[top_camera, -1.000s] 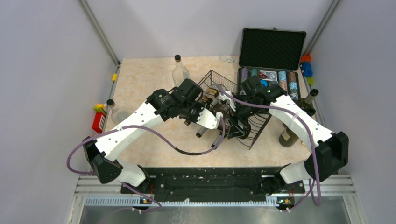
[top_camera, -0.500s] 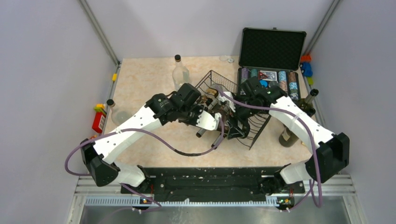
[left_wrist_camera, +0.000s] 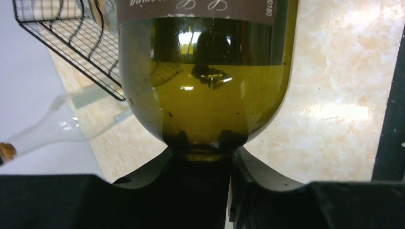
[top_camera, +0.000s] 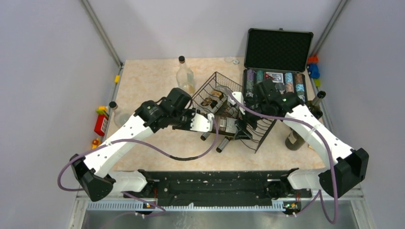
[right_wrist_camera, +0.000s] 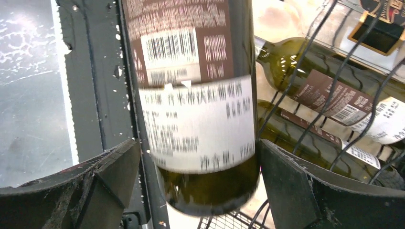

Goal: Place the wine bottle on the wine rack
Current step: Pick up the wine bottle from the center of the board, then place the wine bottle in the wine rack.

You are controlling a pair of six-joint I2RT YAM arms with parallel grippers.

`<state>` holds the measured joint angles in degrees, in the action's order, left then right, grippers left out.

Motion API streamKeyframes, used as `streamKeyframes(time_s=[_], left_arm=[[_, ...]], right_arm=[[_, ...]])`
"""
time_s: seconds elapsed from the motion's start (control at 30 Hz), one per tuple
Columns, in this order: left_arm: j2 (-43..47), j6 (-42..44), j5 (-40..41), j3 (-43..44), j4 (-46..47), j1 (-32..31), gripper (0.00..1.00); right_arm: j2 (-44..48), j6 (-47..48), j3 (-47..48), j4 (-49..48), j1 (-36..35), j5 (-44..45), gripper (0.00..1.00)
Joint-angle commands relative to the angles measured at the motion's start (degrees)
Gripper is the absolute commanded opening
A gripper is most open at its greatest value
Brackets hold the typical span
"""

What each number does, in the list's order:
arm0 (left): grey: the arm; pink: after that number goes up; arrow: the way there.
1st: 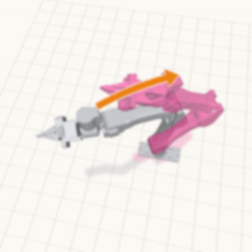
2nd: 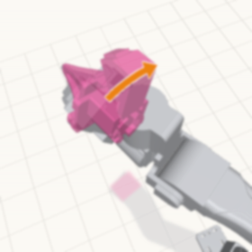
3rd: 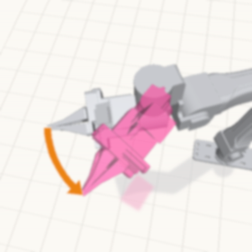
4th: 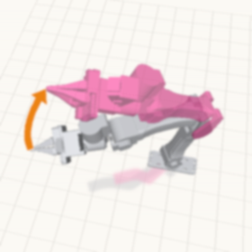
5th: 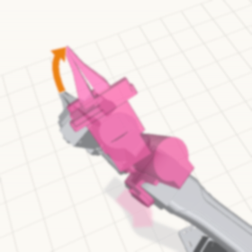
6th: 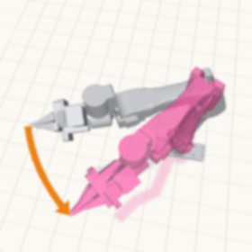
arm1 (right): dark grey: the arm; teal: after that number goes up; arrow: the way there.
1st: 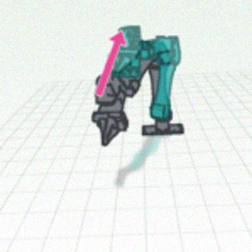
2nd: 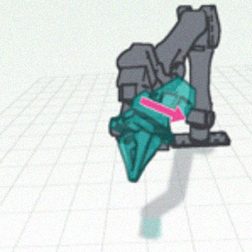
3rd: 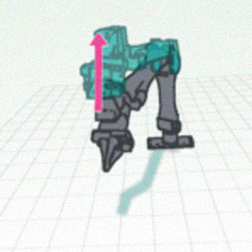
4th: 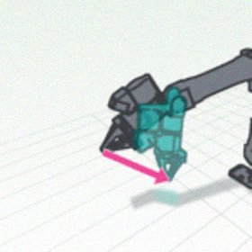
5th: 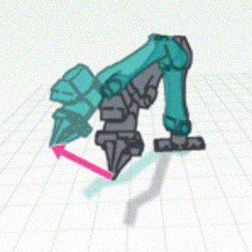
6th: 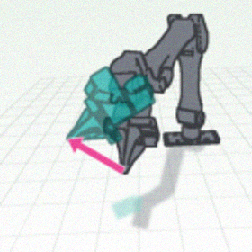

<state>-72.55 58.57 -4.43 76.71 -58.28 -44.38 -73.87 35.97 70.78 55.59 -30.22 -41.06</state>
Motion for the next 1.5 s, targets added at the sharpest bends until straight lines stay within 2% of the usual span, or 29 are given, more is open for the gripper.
streamKeyframes(time_s=[0.0, 0.3, 0.5, 0.6, 0.67, 0.77, 0.83, 1.0, 1.33, 1.47], left_arm=[[5.7, -3.5, -1.9, -1.6, 2.5, 3.1, 0.00], [11.3, -6.7, -6.7, -7.1, 0.6, 3.7, 0.00], [14.6, -11.0, -11.5, -12.4, 0.6, 3.0, 0.00], [16.1, -12.4, -13.8, -14.4, 0.7, 2.8, 0.00], [16.6, -13.3, -14.9, -15.5, 0.7, 2.7, 0.00], [16.7, -14.8, -16.5, -16.7, 0.7, 2.2, 0.00], [16.4, -15.5, -17.1, -17.2, 0.9, 1.8, 0.00], [15.9, -17.4, -18.3, -17.7, 1.8, 0.4, 0.00], [13.0, -19.3, -17.7, -19.0, 3.5, -2.4, 0.00], [11.9, -21.4, -17.7, -20.0, 5.8, -3.3, 0.00]], right_arm=[[3.2, 0.9, -0.6, 0.3, 1.2, 2.4, 0.95], [6.0, -1.0, -2.9, -1.7, 3.3, 7.2, 0.95], [7.2, -3.6, -4.5, -4.7, 5.2, 12.5, 0.91], [7.0, -4.1, -5.7, -6.6, 5.9, 16.3, 0.82], [6.8, -4.3, -6.7, -7.8, 6.0, 18.8, 0.70], [6.4, -4.9, -7.9, -9.6, 6.0, 22.2, 0.59], [6.0, -5.0, -8.4, -10.5, 6.0, 23.8, 0.54], [3.8, -4.9, -9.4, -11.2, 6.0, 24.8, 0.48], [0.7, -5.0, -12.6, -13.9, 6.0, 22.8, 0.43], [-0.6, -5.2, -12.8, -15.0, 6.0, 21.4, 0.36]])
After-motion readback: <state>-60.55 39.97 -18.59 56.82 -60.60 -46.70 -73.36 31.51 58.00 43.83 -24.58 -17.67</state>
